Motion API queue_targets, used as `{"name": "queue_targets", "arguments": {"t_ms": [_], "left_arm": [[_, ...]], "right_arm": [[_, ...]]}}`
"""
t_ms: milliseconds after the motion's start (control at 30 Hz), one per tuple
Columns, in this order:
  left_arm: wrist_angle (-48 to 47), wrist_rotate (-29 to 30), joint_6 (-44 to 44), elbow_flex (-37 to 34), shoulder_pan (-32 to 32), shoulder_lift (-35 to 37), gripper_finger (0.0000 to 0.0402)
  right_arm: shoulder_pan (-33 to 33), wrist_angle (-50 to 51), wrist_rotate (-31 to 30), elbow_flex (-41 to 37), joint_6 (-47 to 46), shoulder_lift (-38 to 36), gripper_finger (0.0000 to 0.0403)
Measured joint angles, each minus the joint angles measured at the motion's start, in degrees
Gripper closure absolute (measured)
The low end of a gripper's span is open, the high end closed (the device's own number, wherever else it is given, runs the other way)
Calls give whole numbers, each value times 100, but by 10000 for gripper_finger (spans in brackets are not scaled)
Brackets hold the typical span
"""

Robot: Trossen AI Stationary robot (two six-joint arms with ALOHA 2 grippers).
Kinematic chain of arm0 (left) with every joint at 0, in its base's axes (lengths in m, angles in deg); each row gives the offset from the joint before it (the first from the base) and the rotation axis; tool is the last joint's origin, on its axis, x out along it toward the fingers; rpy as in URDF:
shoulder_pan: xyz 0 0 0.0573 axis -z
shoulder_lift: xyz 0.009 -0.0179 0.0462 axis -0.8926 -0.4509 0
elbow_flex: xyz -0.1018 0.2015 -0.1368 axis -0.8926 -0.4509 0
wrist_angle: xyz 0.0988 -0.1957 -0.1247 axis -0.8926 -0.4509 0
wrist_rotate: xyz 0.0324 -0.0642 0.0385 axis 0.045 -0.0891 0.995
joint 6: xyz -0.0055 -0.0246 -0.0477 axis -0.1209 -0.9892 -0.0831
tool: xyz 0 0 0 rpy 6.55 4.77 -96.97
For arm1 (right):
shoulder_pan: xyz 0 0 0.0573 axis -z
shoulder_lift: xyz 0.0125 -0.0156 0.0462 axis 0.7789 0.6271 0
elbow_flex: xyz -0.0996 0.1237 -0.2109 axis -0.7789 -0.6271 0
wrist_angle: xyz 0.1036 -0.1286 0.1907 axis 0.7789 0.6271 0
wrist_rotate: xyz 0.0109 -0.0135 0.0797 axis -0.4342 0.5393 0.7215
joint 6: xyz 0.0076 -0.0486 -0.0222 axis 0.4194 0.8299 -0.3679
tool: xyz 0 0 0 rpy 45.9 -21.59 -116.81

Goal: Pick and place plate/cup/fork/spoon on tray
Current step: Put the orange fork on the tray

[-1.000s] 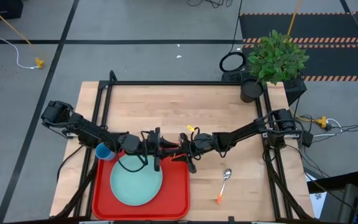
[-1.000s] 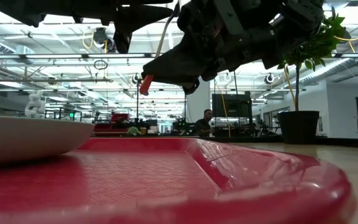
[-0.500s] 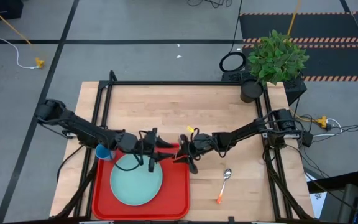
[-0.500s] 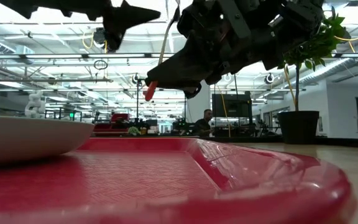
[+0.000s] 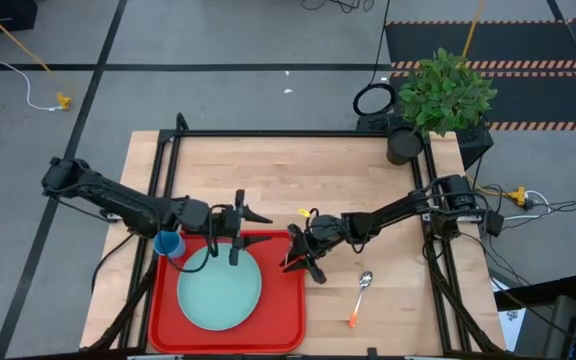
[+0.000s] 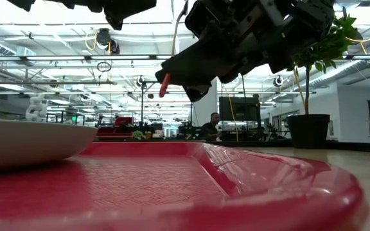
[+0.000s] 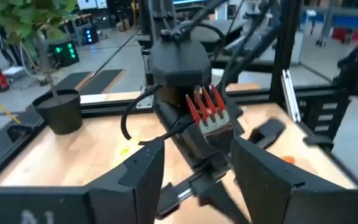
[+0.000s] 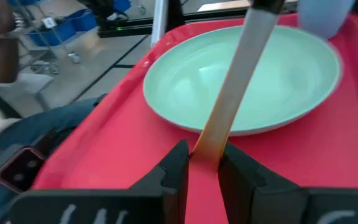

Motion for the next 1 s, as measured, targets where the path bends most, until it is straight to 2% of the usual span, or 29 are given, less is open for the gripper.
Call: {"name": "queue_targets", "arguments": {"t_ms": [100,200,333,433,567,800,1000], "left_arm": [[-25,58,352,-4,53,-108,179],[191,519,830,-4,160,-284,138],[706,786,1578,-7,225,-490,94],[1118,788,2172,-7,289,-602,82],[1270,675,2742,-4,277,-653,89],[1301,-282,2968,-4,153,-791,140],[1274,-341,3361,258,145,-1307,184]], "right_arm": [[-2,26,310,0,-169,0,348],[-3,43,559,2,-340,0,348],[-14,77,584,4,-538,0,348],[-66,291,583,9,-580,0,348],[-147,613,588,9,-580,0,348],[-202,647,606,7,-669,0,348],[-210,767,740,9,-683,-2,348]]}}
